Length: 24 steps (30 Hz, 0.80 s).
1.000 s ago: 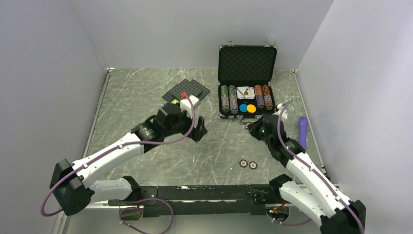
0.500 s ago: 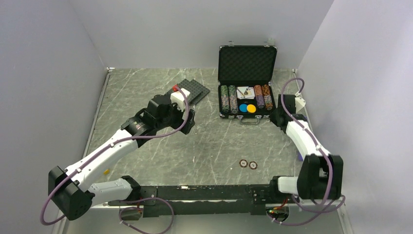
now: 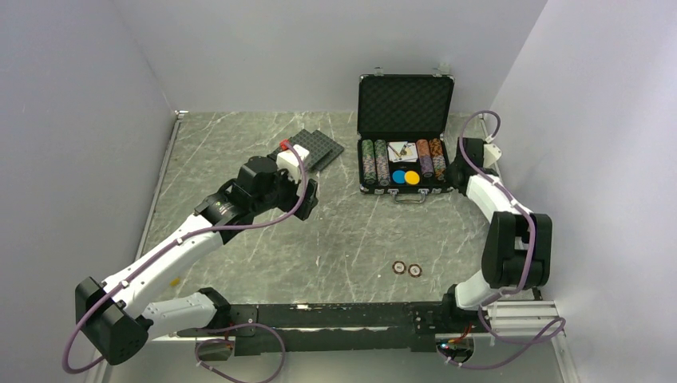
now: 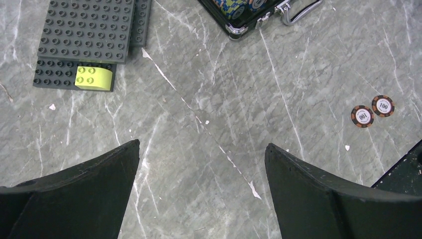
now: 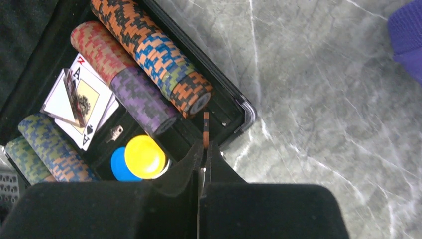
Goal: Pack up texas hold em set
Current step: Place the poker chip in the chip case.
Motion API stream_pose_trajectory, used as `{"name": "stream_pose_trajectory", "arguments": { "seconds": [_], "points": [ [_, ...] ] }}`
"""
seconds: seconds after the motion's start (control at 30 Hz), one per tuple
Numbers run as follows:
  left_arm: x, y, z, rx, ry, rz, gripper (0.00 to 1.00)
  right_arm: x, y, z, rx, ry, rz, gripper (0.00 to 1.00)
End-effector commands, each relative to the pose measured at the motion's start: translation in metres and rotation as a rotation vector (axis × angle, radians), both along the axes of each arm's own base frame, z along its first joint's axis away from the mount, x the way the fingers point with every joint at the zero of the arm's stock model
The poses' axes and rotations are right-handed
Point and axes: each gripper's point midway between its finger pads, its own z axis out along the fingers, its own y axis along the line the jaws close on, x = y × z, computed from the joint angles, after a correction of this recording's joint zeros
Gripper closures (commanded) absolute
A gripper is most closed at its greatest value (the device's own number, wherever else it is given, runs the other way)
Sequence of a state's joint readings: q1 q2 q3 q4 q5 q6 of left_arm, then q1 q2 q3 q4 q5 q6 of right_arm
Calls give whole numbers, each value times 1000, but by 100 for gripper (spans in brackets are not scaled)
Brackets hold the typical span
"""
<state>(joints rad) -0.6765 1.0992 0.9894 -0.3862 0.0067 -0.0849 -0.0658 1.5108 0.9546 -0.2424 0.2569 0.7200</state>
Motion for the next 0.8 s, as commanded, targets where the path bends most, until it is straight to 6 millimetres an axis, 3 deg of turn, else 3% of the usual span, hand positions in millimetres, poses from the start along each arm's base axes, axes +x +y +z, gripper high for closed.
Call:
{"name": "stream_pose_trajectory", "arguments": {
  "seconds": [0.0, 0.43, 0.53, 0.77],
  "points": [
    [0, -4, 16, -35, -43, -23, 1, 31, -6, 10, 18, -69, -45, 100],
    [-1, -6, 15, -40, -37, -36, 1, 48, -6, -13, 45, -57, -76, 99],
    [-1, -6, 15, -38, -35, -35, 1, 53, -4, -15, 59, -62, -72, 91],
    [-1, -8, 13, -34, -30, -40, 1, 57, -1, -14, 77, -86, -69, 83]
  ]
}}
